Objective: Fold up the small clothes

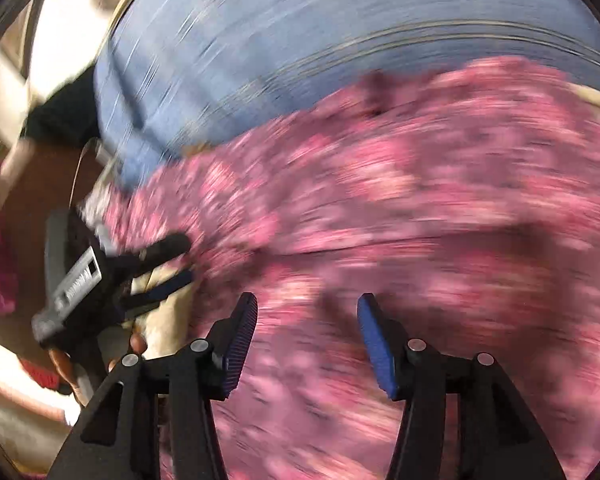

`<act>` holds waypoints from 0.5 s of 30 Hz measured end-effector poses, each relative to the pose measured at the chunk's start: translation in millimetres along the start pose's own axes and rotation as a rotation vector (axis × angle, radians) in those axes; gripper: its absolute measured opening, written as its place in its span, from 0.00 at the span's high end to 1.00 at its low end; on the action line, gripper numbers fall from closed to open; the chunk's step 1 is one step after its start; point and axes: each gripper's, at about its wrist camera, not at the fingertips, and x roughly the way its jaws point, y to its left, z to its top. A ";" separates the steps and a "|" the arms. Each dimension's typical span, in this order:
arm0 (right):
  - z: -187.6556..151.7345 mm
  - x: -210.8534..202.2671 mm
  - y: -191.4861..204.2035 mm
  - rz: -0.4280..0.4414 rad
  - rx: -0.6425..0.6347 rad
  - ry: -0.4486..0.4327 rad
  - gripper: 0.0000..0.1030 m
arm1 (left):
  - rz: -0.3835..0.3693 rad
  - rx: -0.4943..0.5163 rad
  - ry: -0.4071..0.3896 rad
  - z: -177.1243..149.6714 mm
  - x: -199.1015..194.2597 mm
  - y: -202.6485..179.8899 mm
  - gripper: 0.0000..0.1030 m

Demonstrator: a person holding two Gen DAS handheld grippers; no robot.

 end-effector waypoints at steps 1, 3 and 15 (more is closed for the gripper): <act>4.6 -15.3 -23.6 -0.021 0.058 -0.042 0.47 | -0.007 -0.007 0.010 -0.4 4.2 -1.9 0.01; 15.2 -41.4 -74.7 -0.063 0.211 -0.133 0.46 | 0.003 -0.038 0.001 3.3 9.4 -4.1 0.01; 54.4 -56.6 -172.9 0.138 0.563 -0.344 0.97 | 0.180 -0.071 0.003 22.6 22.9 -18.1 0.72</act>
